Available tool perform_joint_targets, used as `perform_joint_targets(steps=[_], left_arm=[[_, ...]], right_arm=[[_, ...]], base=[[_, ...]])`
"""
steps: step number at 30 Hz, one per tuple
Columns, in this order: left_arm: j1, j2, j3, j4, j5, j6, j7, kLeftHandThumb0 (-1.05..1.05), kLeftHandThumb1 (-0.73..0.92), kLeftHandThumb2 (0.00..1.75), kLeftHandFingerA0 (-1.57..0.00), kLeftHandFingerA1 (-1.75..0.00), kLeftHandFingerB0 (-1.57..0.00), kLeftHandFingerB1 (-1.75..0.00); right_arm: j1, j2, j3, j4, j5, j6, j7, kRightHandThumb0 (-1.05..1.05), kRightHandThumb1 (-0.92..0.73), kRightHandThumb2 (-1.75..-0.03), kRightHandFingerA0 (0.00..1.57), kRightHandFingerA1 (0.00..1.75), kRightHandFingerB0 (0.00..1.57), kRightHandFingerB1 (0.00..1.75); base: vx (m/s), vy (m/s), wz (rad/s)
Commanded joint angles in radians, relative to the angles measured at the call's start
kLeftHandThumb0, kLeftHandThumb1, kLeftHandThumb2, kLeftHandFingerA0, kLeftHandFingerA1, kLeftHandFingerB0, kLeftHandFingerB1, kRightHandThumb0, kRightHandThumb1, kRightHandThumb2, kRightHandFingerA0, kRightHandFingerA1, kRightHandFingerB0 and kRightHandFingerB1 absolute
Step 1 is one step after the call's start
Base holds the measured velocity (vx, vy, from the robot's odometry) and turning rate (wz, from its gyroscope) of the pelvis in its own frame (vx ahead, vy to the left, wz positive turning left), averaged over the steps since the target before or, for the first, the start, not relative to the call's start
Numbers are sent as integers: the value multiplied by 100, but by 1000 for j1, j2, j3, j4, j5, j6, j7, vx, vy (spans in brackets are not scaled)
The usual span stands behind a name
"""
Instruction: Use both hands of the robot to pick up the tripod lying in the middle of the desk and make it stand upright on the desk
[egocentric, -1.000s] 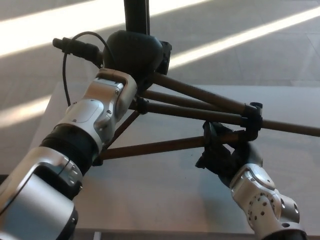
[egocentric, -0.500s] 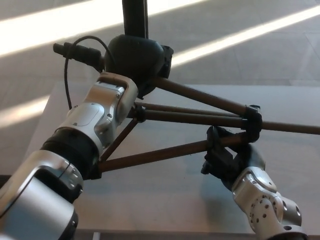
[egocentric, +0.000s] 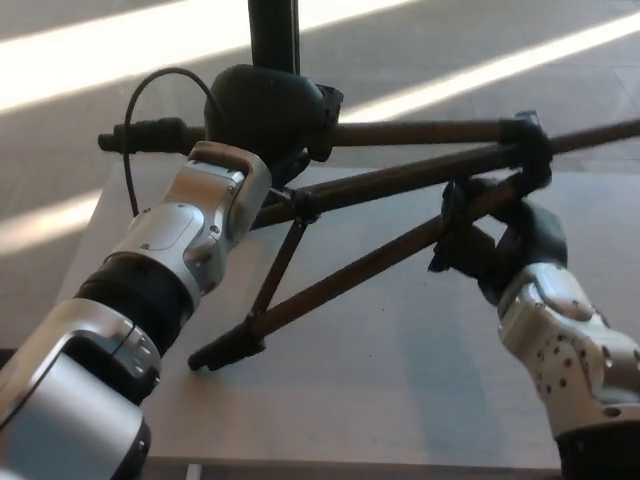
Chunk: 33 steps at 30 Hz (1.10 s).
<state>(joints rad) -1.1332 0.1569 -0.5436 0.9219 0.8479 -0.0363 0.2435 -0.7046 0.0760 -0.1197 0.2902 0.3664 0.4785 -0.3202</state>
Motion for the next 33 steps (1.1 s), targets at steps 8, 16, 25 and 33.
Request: perform_joint_targets(steps=[8,16,25,33], left_arm=[[-8,14,27,-6,-26,2,18,-21,58,76,-87,-175,-72,-153],[31,7,45,-31,-47,19,12,-24,61,74,-85,-175,-67,-156],[146,-66,137,-84,-148,52,69,-14,51,87,-87,-175,-74,-152],[316,-270,366,-221,-366,159,110,-18,49,106,-120,-135,-82,-102]], right_arm=[[-352,-193,-15,35,-65,165,54,-19,-36,-145,101,175,77,164],[-462,-241,36,79,-104,200,117,-32,-42,-123,127,149,103,135],[-491,-267,200,78,-219,77,222,-21,-34,-139,100,175,87,158],[-517,-287,431,90,-427,-136,250,-37,-29,-146,102,171,96,151]], base=[[0,0,0],[0,0,0],[0,0,0],[0,0,0]])
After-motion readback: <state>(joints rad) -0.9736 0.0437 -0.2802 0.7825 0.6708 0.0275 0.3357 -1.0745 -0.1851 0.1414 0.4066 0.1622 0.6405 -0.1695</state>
